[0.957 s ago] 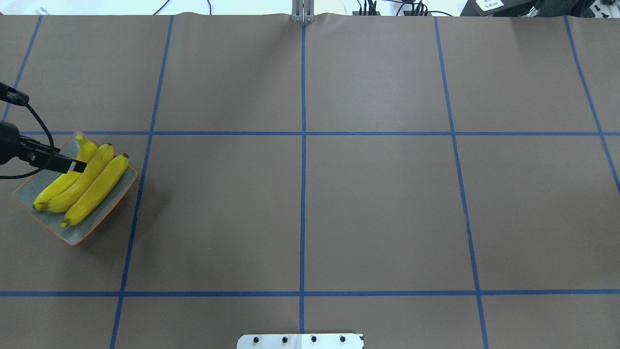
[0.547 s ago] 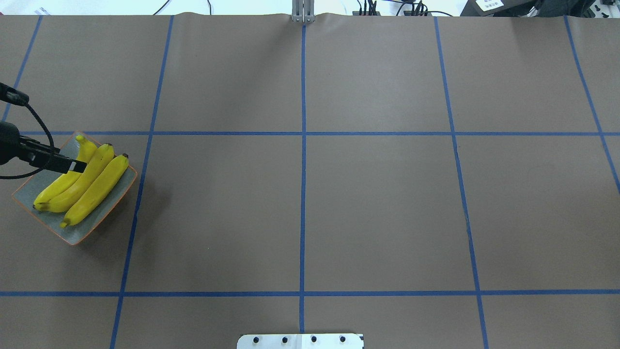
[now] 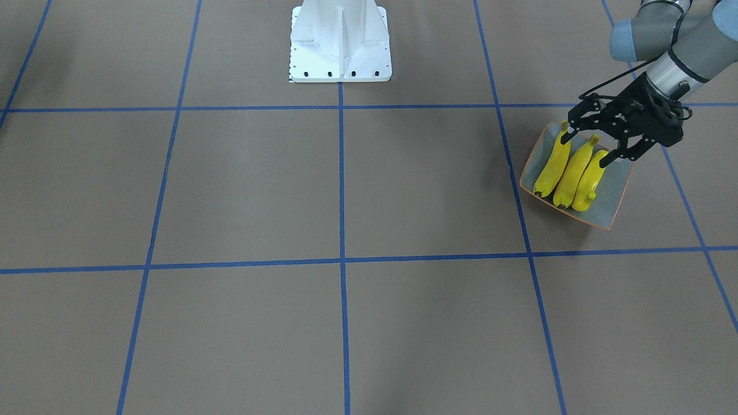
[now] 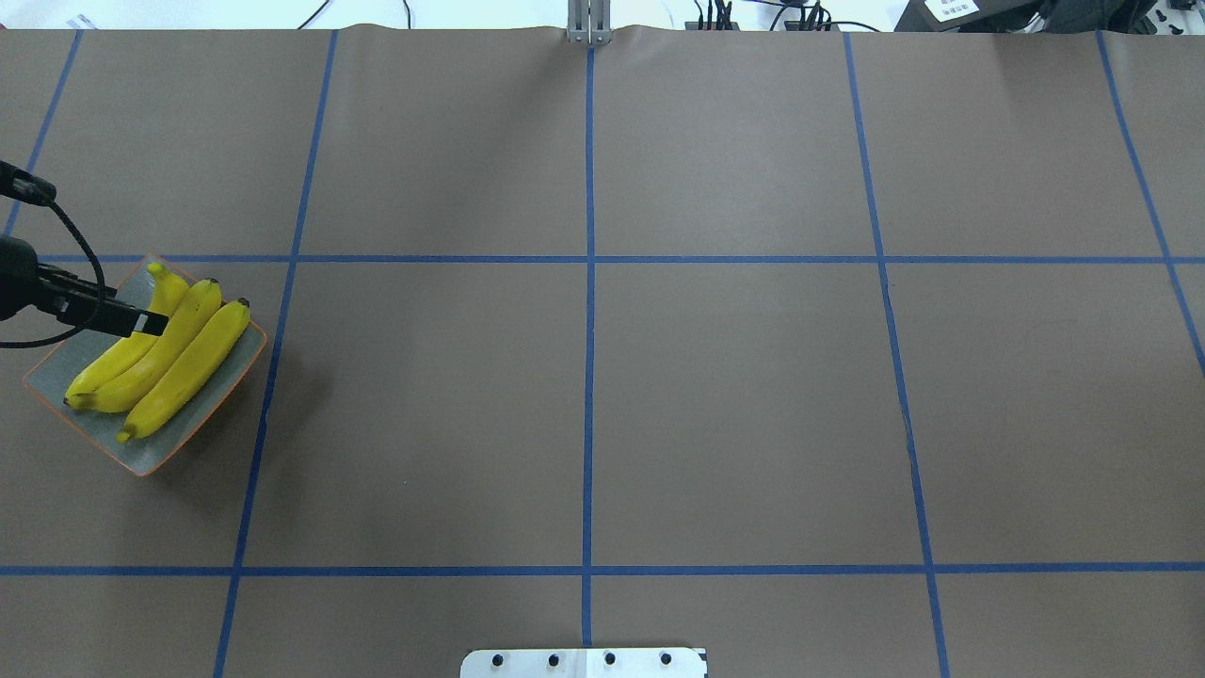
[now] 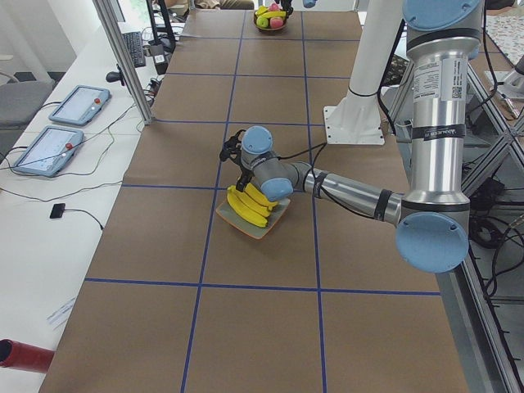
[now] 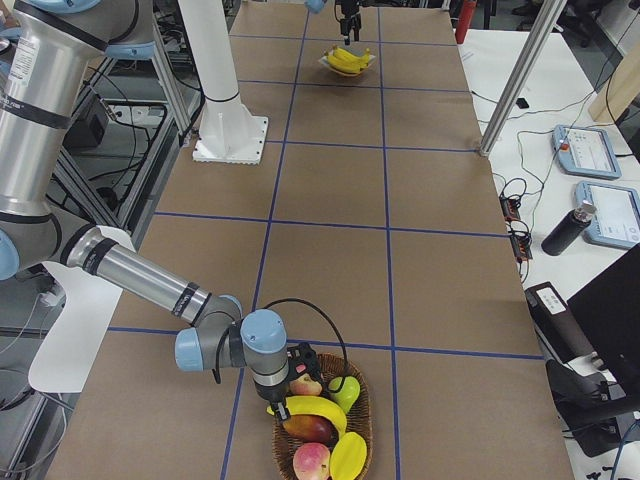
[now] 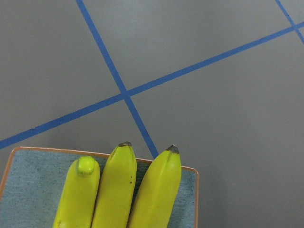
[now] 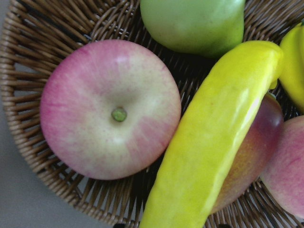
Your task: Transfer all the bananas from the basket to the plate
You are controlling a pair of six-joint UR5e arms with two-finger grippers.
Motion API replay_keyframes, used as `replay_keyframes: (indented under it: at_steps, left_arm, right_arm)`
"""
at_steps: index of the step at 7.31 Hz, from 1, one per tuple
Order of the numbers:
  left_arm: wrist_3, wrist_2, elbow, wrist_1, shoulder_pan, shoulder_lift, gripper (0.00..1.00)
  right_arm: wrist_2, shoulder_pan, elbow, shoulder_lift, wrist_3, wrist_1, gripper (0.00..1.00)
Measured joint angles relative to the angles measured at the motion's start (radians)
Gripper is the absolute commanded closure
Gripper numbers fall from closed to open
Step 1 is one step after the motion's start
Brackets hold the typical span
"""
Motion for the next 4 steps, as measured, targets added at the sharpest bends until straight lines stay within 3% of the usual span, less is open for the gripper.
replay_keyframes:
  at_steps: [4]
  left_arm:
    - [-0.004,-0.001,0.001,-0.01,0.0,0.001,0.0]
  right_arm:
    - [-0.039,0.017,0.034,0.014,-0.024,0.01,1.0]
